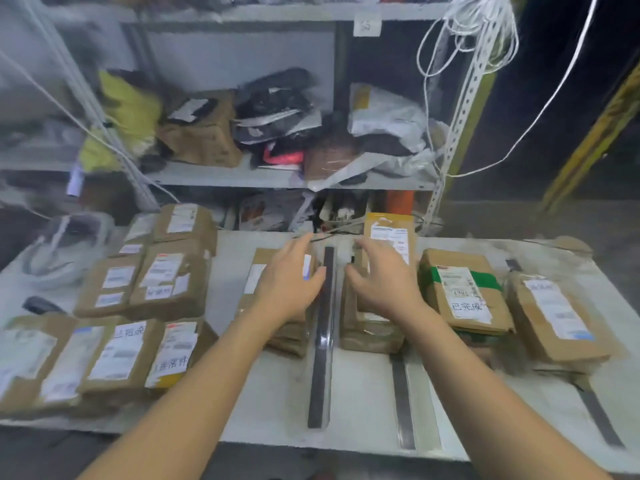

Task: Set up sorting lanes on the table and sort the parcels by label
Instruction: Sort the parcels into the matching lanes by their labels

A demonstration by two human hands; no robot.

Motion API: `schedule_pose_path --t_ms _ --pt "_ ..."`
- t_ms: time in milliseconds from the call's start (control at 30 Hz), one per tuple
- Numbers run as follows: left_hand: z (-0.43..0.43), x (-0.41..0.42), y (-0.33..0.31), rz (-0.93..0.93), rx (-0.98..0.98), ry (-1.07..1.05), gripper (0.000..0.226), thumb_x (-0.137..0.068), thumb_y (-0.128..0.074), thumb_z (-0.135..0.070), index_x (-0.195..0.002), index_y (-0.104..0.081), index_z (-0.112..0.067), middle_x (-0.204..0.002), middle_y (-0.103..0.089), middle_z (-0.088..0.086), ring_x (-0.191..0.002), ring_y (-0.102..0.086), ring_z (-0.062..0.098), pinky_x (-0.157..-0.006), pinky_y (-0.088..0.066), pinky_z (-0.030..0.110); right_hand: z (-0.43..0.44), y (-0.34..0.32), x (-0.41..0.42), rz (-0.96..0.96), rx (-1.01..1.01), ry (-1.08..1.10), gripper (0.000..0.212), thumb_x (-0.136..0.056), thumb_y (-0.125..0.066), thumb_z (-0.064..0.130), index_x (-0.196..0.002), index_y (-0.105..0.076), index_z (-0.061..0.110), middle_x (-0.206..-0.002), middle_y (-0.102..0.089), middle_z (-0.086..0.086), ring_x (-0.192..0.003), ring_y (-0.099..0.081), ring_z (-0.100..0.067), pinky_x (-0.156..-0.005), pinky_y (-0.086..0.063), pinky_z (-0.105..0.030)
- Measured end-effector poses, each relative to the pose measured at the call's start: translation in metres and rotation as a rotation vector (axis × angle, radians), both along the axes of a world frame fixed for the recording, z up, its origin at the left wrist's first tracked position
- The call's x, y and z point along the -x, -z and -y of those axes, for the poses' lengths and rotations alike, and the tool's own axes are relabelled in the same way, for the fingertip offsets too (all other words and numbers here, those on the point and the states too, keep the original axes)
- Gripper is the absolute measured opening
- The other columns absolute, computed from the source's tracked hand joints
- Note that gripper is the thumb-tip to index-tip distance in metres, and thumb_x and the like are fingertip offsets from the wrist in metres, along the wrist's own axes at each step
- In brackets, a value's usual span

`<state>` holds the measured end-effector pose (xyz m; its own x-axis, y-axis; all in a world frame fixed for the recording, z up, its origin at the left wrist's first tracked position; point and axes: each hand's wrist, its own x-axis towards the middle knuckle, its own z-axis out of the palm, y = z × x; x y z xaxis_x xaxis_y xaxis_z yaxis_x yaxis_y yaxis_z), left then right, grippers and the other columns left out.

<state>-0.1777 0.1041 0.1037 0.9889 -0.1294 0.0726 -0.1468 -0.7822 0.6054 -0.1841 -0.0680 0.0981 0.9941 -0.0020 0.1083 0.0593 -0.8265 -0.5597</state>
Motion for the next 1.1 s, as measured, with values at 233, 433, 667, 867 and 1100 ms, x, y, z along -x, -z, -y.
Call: schedule_pose_path --t_ms 233,433,667,867,1100 --pt "-0.107 0.034 -0.022 0.099 -0.476 -0.178 0.065 -0.093 -0.056 -0.038 -0.150 -0.032 -0.020 -0.150 -0.041 0.001 -0.139 -0.035 0.022 -0.113 -0.033 0.040 -0.079 -0.010 -0.003 0.033 0.087 -0.310 0.050 -0.096 -0.054 0.030 -0.144 -0.042 0.021 -0.148 -0.045 -0.001 -0.136 -0.038 -0.022 -0.104 -0.042 -0.041" --pt "-0.209 0.042 -0.023 0.039 -0.588 -0.318 0.067 -0.093 -0.056 -0.043 -0.151 -0.031 -0.022 -0.153 -0.039 0.000 -0.139 -0.036 0.022 -0.109 -0.036 0.039 -0.160 -0.014 -0.019 0.034 0.154 -0.440 0.055 -0.096 -0.054 0.032 -0.147 -0.040 0.020 -0.152 -0.042 0.000 -0.138 -0.037 -0.023 -0.104 -0.040 -0.039" --pt "-0.319 0.002 0.000 -0.029 -0.563 -0.374 0.067 -0.091 -0.056 -0.044 -0.151 -0.030 -0.026 -0.152 -0.039 -0.003 -0.138 -0.039 0.022 -0.104 -0.043 0.043 -0.271 0.008 -0.059 -0.019 0.239 -0.467 0.047 -0.096 -0.053 0.033 -0.140 -0.046 0.019 -0.144 -0.048 -0.001 -0.130 -0.045 -0.023 -0.096 -0.045 -0.039" --pt "-0.390 -0.068 0.047 -0.144 -0.505 -0.233 0.062 -0.092 -0.057 -0.037 -0.147 -0.035 -0.020 -0.148 -0.043 0.004 -0.133 -0.042 0.028 -0.101 -0.040 0.041 -0.345 0.052 -0.112 -0.185 0.237 -0.333 0.048 -0.094 -0.055 0.031 -0.140 -0.046 0.019 -0.140 -0.052 -0.004 -0.129 -0.047 -0.024 -0.096 -0.045 -0.037" --pt "-0.421 -0.142 0.124 -0.487 -0.247 -0.135 0.052 -0.090 -0.060 -0.035 -0.135 -0.045 -0.013 -0.130 -0.053 0.012 -0.117 -0.053 0.032 -0.095 -0.048 0.041 -0.390 0.112 -0.156 -0.468 0.129 -0.118 0.059 -0.095 -0.055 0.031 -0.148 -0.035 0.015 -0.145 -0.049 -0.009 -0.131 -0.046 -0.027 -0.100 -0.042 -0.037"
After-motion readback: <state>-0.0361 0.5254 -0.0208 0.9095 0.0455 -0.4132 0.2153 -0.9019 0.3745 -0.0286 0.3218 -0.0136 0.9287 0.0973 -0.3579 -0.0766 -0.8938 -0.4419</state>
